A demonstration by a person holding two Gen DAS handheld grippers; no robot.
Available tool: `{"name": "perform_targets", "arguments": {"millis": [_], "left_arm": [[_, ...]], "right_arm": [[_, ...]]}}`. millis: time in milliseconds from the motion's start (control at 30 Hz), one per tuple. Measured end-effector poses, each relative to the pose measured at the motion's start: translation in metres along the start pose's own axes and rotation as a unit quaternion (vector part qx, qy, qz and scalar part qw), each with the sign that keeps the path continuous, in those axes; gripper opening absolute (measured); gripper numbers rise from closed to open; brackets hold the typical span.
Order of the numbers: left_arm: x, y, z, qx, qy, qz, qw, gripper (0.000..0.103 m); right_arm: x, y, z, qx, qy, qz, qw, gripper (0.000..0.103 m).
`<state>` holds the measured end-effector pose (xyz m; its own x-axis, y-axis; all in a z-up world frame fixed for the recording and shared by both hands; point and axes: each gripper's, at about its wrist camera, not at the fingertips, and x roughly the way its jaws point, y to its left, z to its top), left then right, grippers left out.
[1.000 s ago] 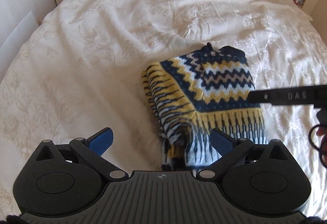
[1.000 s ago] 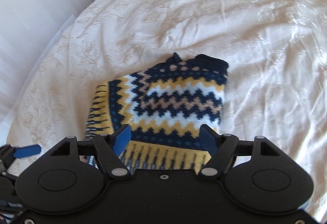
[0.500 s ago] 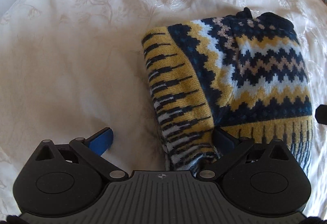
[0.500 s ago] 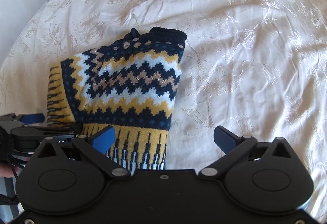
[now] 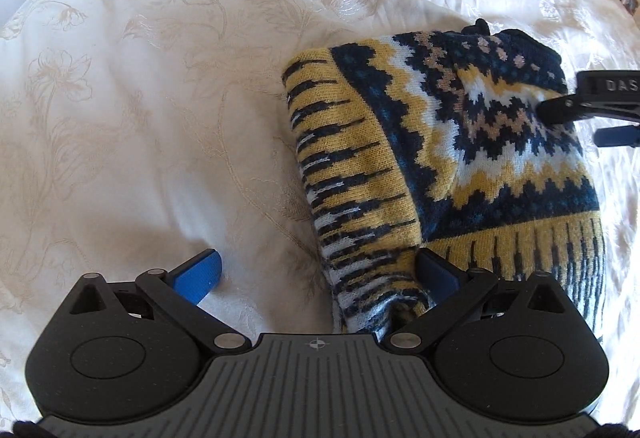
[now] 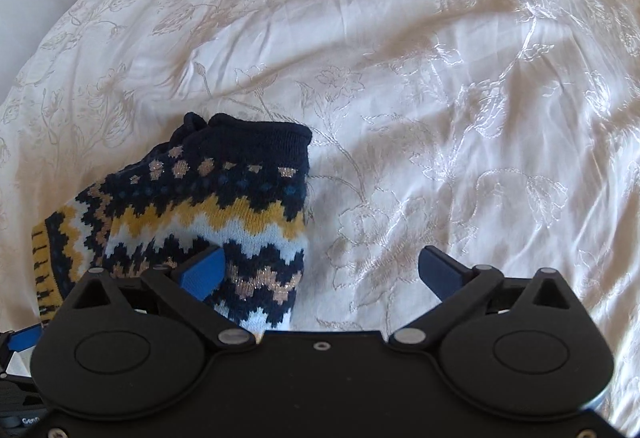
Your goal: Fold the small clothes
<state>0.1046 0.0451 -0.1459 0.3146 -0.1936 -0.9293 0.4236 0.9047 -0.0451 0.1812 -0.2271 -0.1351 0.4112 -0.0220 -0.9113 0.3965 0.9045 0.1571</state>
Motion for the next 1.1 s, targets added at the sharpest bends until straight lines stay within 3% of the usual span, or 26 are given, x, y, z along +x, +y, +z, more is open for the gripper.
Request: {"name": "perform_targets", "arguments": {"millis": [233,433,600,767,900,1100], "left_arm": [[0.003,-0.002,-0.002,-0.001,-0.002,-0.003,1.0000,0.103],[-0.009,0.003,-0.003,-0.011,-0.002,-0.027,0.9996,0.103],[-0.037,0.006,-0.023,0.010,-0.021,-0.045,0.9987,0.103],[-0.049,0.004,-0.051,0.021,-0.019,-0.068,0.9973,0.103],[-0.047,0.003,-0.064,0.014,-0.011,-0.083,0.9964,0.103],[-0.023,-0.011,-0.056,0.035,-0.007,-0.097,0.9947,0.103]], "right_arm": [[0.036,0.038,0.022,-0.049,0.014,0.017,0.999,0.102],[0.019,0.025,0.023,-0.041,0.004,0.039,0.998,0.102],[-0.017,0.006,0.001,-0.025,-0.020,0.076,0.997,0.102],[-0.028,-0.006,-0.028,-0.016,-0.005,0.095,0.995,0.102],[-0.024,-0.010,-0.043,-0.010,0.015,0.102,0.995,0.102],[-0.013,-0.006,-0.045,-0.007,0.028,0.121,0.992,0.102]]}}
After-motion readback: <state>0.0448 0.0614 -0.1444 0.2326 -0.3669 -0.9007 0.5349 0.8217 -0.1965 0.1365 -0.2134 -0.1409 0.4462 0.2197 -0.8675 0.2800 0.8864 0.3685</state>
